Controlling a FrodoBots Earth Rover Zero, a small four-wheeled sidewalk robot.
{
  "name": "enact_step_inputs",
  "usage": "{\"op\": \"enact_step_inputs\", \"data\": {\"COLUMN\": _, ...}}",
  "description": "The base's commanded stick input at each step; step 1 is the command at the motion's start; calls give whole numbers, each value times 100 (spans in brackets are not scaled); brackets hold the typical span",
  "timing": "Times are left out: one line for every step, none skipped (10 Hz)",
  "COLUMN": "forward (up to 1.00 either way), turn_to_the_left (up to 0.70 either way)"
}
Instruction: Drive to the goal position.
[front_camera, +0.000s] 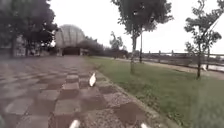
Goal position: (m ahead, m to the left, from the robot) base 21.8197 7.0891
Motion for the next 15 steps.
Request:
{"op": "enact_step_inputs", "data": {"forward": 70, "turn_to_the_left": 27}}
{"op": "enact_step_inputs", "data": {"forward": 70, "turn_to_the_left": 27}}
{"op": "enact_step_inputs", "data": {"forward": 70, "turn_to_the_left": 27}}
{"op": "enact_step_inputs", "data": {"forward": 70, "turn_to_the_left": 27}}
{"op": "enact_step_inputs", "data": {"forward": 70, "turn_to_the_left": 7}}
{"op": "enact_step_inputs", "data": {"forward": 70, "turn_to_the_left": 15}}
{"op": "enact_step_inputs", "data": {"forward": 70, "turn_to_the_left": 27}}
{"op": "enact_step_inputs", "data": {"forward": 70, "turn_to_the_left": 23}}
{"op": "enact_step_inputs", "data": {"forward": 70, "turn_to_the_left": 8}}
{"op": "enact_step_inputs", "data": {"forward": 70, "turn_to_the_left": 0}}
{"op": "enact_step_inputs", "data": {"forward": 70, "turn_to_the_left": 0}}
{"op": "enact_step_inputs", "data": {"forward": 70, "turn_to_the_left": 0}}
{"op": "enact_step_inputs", "data": {"forward": 70, "turn_to_the_left": 0}}
{"op": "enact_step_inputs", "data": {"forward": 70, "turn_to_the_left": 0}}
{"op": "enact_step_inputs", "data": {"forward": 70, "turn_to_the_left": 0}}
